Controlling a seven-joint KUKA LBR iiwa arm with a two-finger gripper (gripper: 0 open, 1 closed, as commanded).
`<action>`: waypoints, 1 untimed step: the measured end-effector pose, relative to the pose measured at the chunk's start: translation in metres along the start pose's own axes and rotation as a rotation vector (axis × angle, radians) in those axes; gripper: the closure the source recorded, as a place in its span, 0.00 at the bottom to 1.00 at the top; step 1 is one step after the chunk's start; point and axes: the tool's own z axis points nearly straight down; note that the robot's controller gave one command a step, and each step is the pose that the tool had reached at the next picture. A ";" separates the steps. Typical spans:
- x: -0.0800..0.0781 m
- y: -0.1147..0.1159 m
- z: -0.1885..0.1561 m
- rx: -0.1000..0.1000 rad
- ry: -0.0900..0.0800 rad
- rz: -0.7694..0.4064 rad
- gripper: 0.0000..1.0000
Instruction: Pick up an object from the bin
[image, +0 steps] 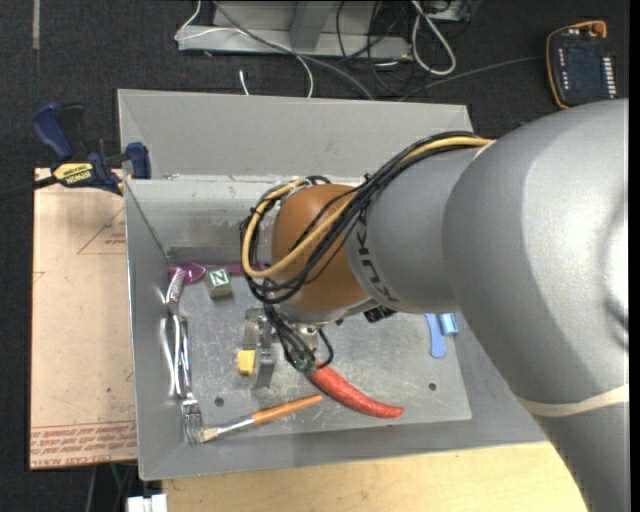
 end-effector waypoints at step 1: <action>0.002 -0.001 -0.018 0.002 0.007 0.000 1.00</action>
Offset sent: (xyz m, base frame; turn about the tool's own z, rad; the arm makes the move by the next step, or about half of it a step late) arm -0.0018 -0.0004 0.0764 0.0003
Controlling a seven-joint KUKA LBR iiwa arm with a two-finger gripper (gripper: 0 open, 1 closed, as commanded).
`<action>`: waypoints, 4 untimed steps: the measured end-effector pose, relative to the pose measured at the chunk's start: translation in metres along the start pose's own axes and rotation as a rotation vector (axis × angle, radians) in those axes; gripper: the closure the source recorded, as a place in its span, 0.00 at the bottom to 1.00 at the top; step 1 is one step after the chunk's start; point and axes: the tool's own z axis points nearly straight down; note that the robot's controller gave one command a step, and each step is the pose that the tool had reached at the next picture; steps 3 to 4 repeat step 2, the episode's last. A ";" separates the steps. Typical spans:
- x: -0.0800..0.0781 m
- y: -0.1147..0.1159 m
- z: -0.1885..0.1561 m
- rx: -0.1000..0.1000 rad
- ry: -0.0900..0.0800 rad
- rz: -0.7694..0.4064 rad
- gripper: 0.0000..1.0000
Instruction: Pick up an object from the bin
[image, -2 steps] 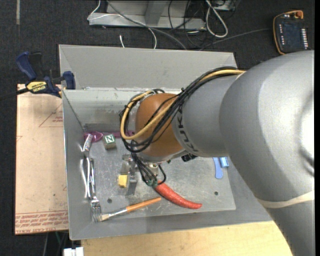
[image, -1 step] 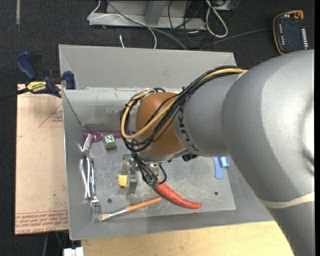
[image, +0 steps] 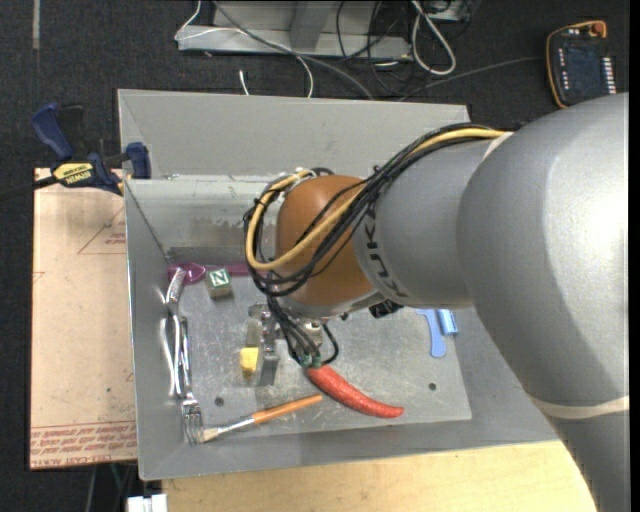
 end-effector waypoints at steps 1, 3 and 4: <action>-0.001 0.001 -0.041 -0.001 -0.002 0.000 1.00; -0.001 0.001 -0.078 -0.002 -0.003 0.000 1.00; -0.001 0.001 -0.078 -0.002 -0.003 0.000 1.00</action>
Offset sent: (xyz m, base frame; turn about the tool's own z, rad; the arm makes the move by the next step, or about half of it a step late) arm 0.0006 0.0002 0.0871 -0.0001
